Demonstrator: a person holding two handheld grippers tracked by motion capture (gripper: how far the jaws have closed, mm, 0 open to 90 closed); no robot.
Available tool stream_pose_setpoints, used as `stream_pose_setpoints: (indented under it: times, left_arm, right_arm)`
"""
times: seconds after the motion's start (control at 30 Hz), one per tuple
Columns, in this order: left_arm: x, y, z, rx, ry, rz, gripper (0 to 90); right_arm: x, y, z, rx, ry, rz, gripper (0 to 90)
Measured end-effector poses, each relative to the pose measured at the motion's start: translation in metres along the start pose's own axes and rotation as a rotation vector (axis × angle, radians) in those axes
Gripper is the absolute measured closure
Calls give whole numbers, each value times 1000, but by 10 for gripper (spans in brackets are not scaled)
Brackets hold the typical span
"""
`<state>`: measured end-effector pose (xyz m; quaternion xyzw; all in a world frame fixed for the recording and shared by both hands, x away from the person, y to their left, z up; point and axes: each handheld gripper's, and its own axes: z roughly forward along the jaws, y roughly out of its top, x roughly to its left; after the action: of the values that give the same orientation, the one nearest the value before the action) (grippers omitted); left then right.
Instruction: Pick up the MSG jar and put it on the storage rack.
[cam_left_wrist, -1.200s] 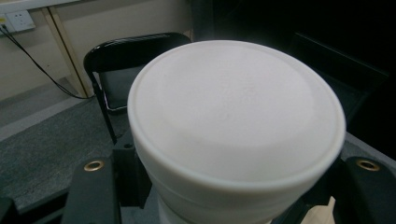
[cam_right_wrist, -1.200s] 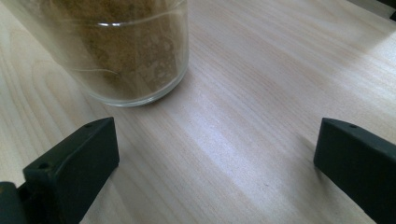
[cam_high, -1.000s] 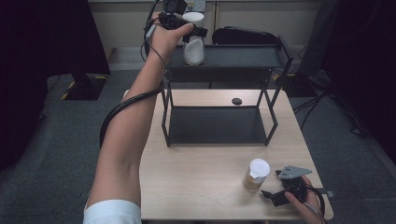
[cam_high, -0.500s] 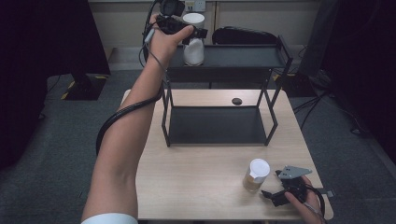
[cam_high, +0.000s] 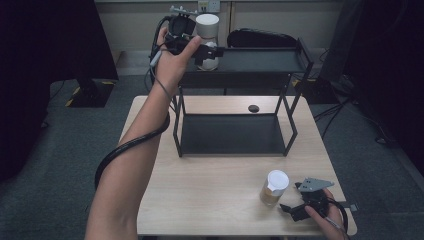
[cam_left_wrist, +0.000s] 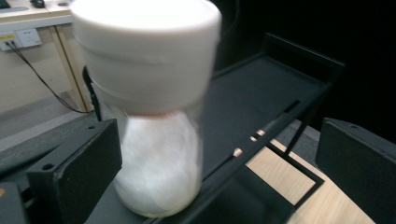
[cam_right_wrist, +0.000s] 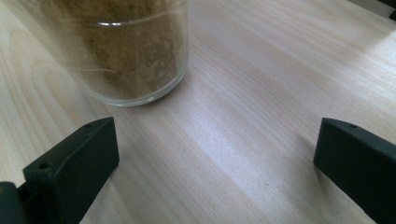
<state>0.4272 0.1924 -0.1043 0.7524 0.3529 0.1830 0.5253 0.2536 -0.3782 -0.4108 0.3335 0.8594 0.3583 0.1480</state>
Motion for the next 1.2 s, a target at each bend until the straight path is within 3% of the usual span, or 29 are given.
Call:
stream_pose_setpoints:
  times: [0.13,0.23,0.33,0.6,0.93,1.2]
  left_arm:
    - [-2,-13,-1,4,-27,17,1]
    - [-2,-19,0,2,-41,13,9]
    - [3,-33,0,-12,-82,-7,10]
    - [3,-62,10,-1,-132,0,8]
    - [5,-94,25,11,-169,-5,8]
    - [6,-111,33,24,-194,-3,8]
  right_arm:
    - [0,0,0,-1,-1,0,0]
    - [0,0,0,-1,-1,0,0]
    - [0,0,0,-1,-1,1,0]
    - [0,0,0,-1,-1,0,0]
    - [1,0,0,-1,-3,3,0]
    - [2,-1,-1,-1,-6,6,0]
